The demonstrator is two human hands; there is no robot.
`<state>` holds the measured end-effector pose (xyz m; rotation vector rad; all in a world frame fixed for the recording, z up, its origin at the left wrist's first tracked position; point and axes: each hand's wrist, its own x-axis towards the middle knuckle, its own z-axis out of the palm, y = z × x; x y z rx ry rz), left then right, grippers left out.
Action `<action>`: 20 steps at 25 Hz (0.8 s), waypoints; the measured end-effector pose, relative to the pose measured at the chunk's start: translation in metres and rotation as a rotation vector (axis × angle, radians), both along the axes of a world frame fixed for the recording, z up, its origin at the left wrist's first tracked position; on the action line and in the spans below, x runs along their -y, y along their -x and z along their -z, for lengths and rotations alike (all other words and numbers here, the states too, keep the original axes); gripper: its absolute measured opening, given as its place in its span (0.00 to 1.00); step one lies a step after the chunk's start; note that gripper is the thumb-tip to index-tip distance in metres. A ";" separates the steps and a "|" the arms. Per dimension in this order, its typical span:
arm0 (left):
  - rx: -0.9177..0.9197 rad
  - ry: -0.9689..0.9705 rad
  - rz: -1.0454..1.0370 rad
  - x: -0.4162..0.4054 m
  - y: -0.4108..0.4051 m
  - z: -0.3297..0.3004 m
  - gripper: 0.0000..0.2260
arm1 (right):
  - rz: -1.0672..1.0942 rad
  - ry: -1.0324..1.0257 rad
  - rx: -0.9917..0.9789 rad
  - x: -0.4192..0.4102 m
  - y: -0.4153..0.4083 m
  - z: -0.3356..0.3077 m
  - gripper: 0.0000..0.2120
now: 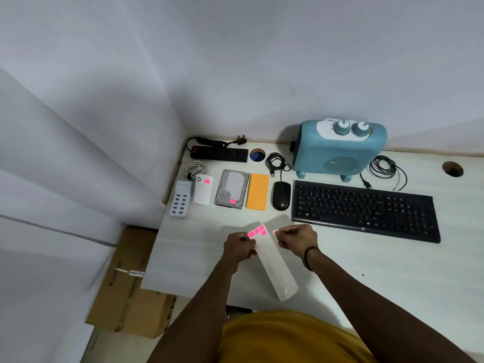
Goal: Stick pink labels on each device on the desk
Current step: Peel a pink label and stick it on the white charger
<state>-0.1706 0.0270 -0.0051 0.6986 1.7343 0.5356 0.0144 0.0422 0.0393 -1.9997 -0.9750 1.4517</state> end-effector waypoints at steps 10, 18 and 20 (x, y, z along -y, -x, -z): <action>0.076 0.194 0.017 -0.018 0.076 0.012 0.07 | -0.049 0.083 -0.048 -0.030 0.084 0.014 0.04; -0.698 -0.143 0.093 -0.082 0.166 -0.002 0.17 | -0.122 0.074 -0.050 -0.069 0.147 0.014 0.01; -0.766 -0.128 0.161 -0.103 0.184 0.001 0.22 | -0.103 0.060 -0.074 -0.081 0.158 0.016 0.01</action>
